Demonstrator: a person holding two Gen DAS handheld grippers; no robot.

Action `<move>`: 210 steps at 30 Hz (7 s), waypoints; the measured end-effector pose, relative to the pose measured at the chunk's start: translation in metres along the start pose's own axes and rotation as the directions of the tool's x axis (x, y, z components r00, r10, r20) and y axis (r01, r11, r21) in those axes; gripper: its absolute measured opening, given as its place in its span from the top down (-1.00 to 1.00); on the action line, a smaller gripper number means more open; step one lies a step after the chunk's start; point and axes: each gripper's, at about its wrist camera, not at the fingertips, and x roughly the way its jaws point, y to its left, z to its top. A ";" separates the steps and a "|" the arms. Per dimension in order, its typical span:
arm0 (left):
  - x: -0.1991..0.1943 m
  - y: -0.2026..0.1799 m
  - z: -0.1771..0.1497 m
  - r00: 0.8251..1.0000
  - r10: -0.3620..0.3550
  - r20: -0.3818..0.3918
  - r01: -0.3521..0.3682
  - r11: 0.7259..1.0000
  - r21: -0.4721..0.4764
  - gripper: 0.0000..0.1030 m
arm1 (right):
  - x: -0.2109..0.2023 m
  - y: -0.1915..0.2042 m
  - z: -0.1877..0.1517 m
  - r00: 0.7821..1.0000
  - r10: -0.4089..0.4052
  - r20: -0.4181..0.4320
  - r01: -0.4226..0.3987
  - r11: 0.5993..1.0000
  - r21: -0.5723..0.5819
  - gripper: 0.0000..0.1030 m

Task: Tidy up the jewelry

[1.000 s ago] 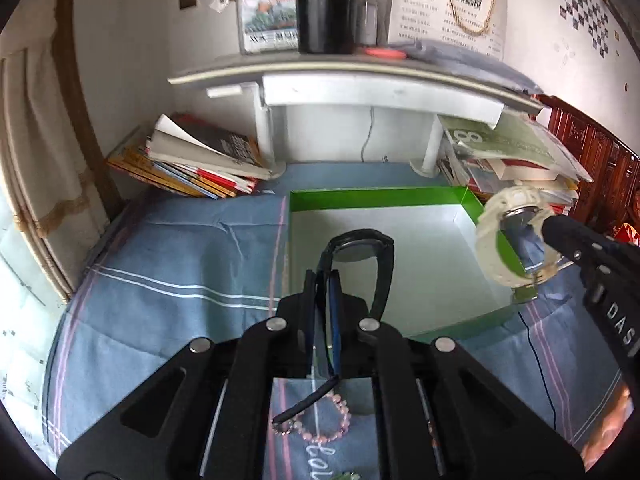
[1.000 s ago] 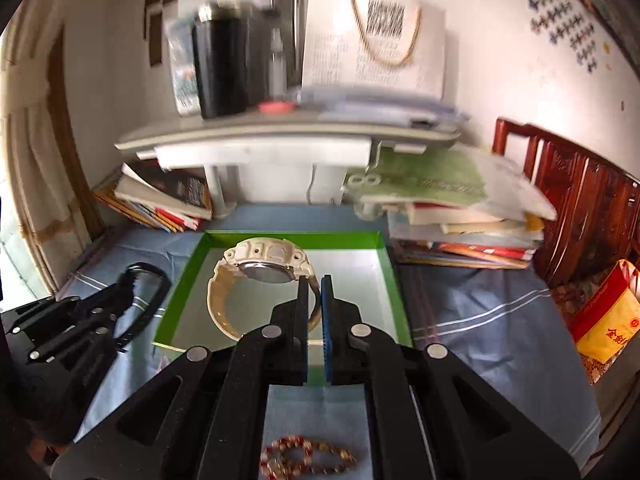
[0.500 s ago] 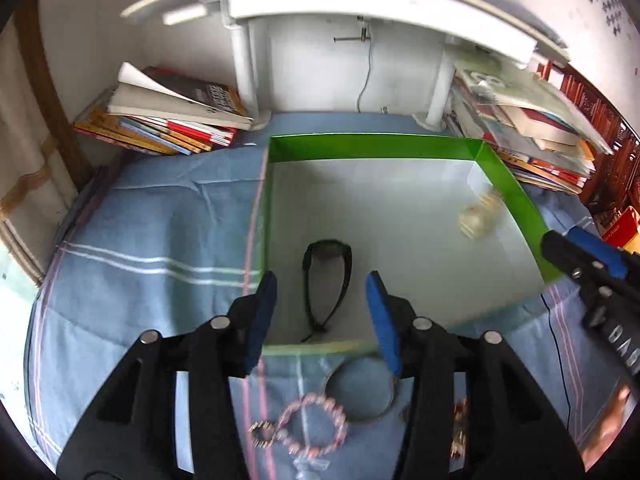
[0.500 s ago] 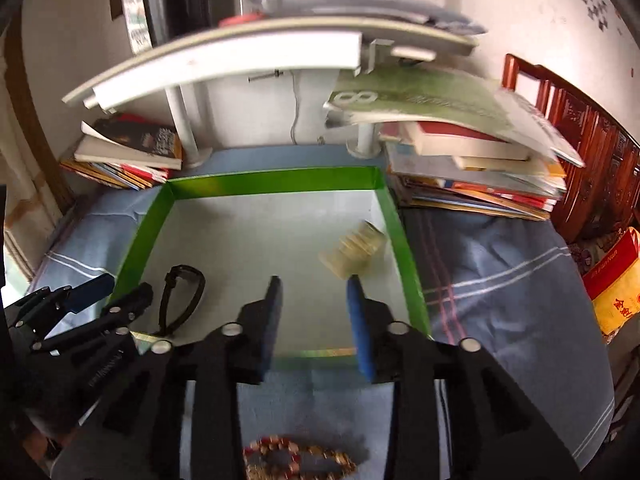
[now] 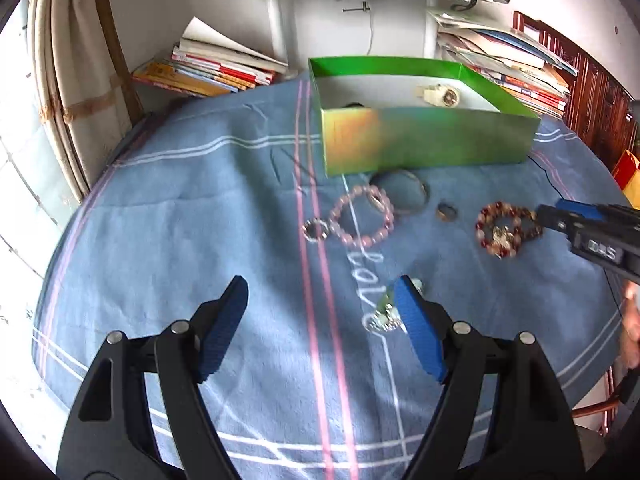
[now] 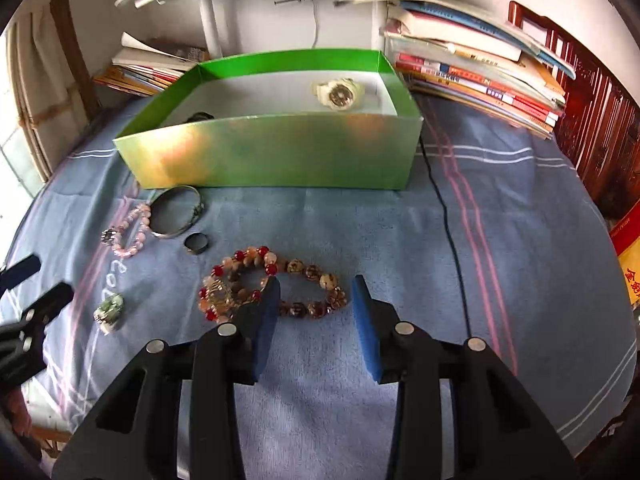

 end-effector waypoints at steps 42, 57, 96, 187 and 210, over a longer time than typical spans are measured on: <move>0.059 -0.040 0.019 0.987 -0.105 -0.123 0.114 0.991 0.069 0.83 | -0.012 0.001 -0.025 1.000 -0.007 -0.022 0.006 0.999 -0.048 0.78; 0.039 -0.036 -0.003 0.987 -0.112 -0.116 0.121 0.990 0.073 0.43 | -0.006 0.010 -0.010 1.000 -0.017 -0.004 0.017 0.999 -0.034 0.43; 0.020 -0.046 0.000 0.987 -0.143 -0.068 0.149 0.984 0.100 0.55 | -0.028 0.002 -0.032 0.995 0.093 -0.048 -0.095 0.995 -0.038 0.64; -0.012 -0.043 0.033 0.988 -0.148 0.050 0.145 0.988 0.056 0.83 | -0.086 -0.016 0.015 0.982 0.057 0.182 -0.057 0.998 -0.004 0.79; 0.043 -0.058 0.009 0.980 -0.139 -0.144 0.153 0.984 0.091 0.53 | -0.044 -0.013 -0.013 0.997 0.056 0.049 -0.056 0.998 0.004 0.79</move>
